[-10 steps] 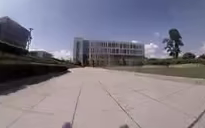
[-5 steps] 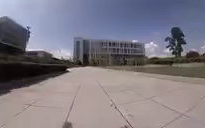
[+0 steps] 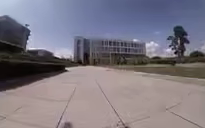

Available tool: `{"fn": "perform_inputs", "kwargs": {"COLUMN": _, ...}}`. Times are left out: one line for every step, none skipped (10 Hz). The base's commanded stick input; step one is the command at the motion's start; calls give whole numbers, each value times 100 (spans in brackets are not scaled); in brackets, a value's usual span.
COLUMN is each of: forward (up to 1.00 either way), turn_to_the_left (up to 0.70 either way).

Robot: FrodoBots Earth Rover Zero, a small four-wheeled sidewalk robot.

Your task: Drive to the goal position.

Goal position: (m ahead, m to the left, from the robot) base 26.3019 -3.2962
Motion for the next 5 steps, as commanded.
{"fn": "perform_inputs", "kwargs": {"forward": 100, "turn_to_the_left": 0}}
{"fn": "perform_inputs", "kwargs": {"forward": 100, "turn_to_the_left": 0}}
{"fn": "perform_inputs", "kwargs": {"forward": 100, "turn_to_the_left": 0}}
{"fn": "perform_inputs", "kwargs": {"forward": 100, "turn_to_the_left": 0}}
{"fn": "perform_inputs", "kwargs": {"forward": 100, "turn_to_the_left": 0}}
